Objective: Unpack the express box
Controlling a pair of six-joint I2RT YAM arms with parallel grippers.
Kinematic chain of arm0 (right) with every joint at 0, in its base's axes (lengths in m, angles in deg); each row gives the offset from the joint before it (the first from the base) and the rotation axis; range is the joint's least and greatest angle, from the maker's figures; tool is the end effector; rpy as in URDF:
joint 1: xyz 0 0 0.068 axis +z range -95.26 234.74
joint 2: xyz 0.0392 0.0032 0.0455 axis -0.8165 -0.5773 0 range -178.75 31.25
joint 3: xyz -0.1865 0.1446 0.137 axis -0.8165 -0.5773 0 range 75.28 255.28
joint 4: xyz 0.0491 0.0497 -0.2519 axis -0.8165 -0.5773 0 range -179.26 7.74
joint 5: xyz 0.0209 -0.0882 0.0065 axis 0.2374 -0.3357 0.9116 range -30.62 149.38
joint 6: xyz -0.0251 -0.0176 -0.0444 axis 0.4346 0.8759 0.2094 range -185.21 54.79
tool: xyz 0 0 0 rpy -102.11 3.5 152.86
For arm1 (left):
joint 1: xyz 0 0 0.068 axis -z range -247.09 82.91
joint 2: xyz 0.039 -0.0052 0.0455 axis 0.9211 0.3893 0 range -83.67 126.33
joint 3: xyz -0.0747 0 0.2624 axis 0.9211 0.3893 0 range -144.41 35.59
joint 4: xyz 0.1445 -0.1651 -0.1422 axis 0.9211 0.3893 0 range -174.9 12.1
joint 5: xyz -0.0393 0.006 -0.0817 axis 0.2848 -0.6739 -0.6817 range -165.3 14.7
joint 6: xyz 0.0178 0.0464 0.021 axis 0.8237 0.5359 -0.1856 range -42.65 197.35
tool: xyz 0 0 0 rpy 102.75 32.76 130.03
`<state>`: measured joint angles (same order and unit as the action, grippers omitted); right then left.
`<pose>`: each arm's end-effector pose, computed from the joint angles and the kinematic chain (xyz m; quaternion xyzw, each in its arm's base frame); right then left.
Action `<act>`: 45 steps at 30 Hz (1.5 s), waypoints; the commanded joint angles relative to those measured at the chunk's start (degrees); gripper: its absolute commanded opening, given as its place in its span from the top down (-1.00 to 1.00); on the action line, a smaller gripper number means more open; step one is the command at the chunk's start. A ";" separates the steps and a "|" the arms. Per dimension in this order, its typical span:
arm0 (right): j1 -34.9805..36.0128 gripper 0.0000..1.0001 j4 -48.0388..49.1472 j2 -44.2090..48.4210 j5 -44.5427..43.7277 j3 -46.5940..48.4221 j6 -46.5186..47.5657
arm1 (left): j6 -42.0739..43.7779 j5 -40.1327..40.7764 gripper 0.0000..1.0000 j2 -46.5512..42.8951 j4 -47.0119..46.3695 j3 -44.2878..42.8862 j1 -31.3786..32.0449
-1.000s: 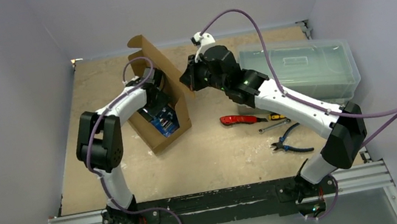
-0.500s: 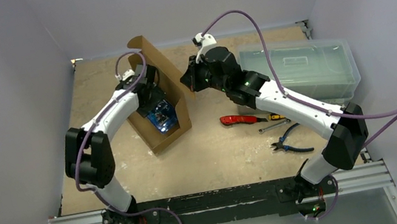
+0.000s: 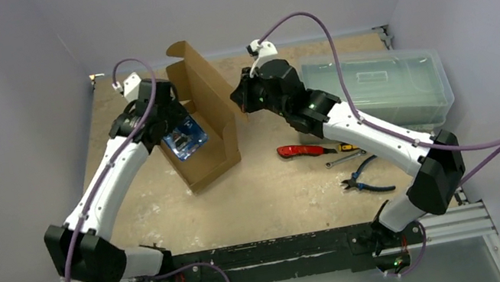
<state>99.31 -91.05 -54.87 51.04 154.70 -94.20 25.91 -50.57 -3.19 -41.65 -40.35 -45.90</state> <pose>0.2585 0.2473 0.3787 -0.0640 0.7925 0.3151 0.5182 0.2821 -0.0933 0.3355 -0.3122 0.8596 -0.0473 0.4017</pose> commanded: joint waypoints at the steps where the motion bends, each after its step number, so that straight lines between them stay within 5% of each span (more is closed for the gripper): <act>1: -0.10 1.00 3.53 -1.15 -5.96 3.90 0.93 | 5.77 5.66 -0.29 -7.27 2.36 -2.78 0.26; 12: -0.66 1.00 3.61 -10.91 -13.47 16.86 10.14 | 9.02 7.85 -0.29 -13.73 7.92 3.61 -0.52; 24: -1.91 0.86 0.15 -17.89 -5.52 23.81 18.16 | 3.50 -1.70 -0.30 -6.05 -1.00 21.41 -1.15; 35: -1.93 -0.10 -8.08 -13.08 -4.66 26.71 19.59 | -1.13 -3.74 -0.46 0.66 -5.19 28.04 -1.15; 41: -1.91 -0.45 -11.95 -7.72 -0.95 27.67 18.81 | -1.91 -1.10 -0.82 0.45 -2.89 27.33 -1.15; 45: -1.89 -0.61 -11.78 -1.43 1.23 23.94 17.45 | -1.64 -0.12 -0.90 -1.61 -0.09 25.47 -1.15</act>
<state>97.46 -102.55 -63.88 48.92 179.74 -75.78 25.38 -53.06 -2.20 -44.08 -12.31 -46.77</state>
